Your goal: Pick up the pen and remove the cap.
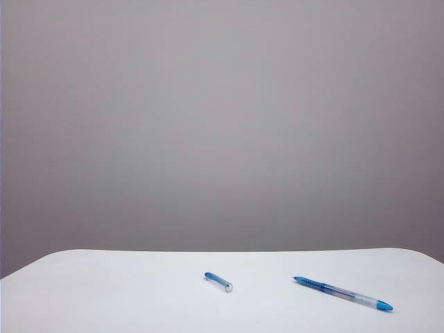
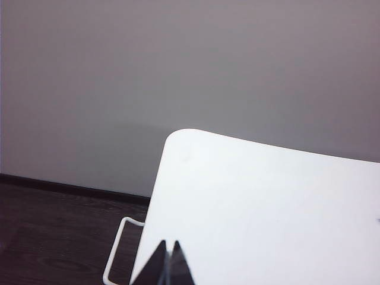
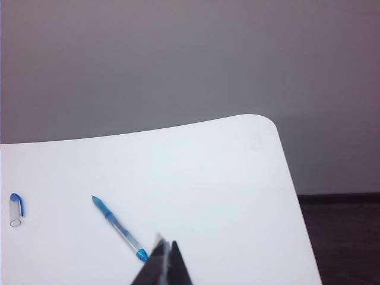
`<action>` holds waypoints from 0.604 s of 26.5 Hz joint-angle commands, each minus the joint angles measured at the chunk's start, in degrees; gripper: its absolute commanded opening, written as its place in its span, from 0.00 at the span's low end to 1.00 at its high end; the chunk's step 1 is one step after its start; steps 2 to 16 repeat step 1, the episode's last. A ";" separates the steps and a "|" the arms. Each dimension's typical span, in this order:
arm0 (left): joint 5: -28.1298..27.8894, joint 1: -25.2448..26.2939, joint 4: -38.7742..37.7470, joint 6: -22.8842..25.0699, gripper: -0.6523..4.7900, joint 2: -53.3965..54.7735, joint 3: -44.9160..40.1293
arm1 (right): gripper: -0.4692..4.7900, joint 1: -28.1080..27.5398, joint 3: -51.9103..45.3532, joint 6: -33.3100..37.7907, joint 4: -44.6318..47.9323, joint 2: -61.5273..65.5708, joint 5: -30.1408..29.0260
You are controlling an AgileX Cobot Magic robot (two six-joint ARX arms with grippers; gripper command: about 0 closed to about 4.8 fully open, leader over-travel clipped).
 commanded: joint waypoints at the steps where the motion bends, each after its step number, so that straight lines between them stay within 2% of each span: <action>1: -0.20 0.07 -0.31 -0.15 0.12 0.00 -0.04 | 0.09 0.00 -0.37 0.20 0.42 0.02 -0.17; 16: -0.20 0.07 -0.31 -0.15 0.12 0.00 -0.04 | 0.09 0.00 -0.37 0.20 0.42 0.02 -0.17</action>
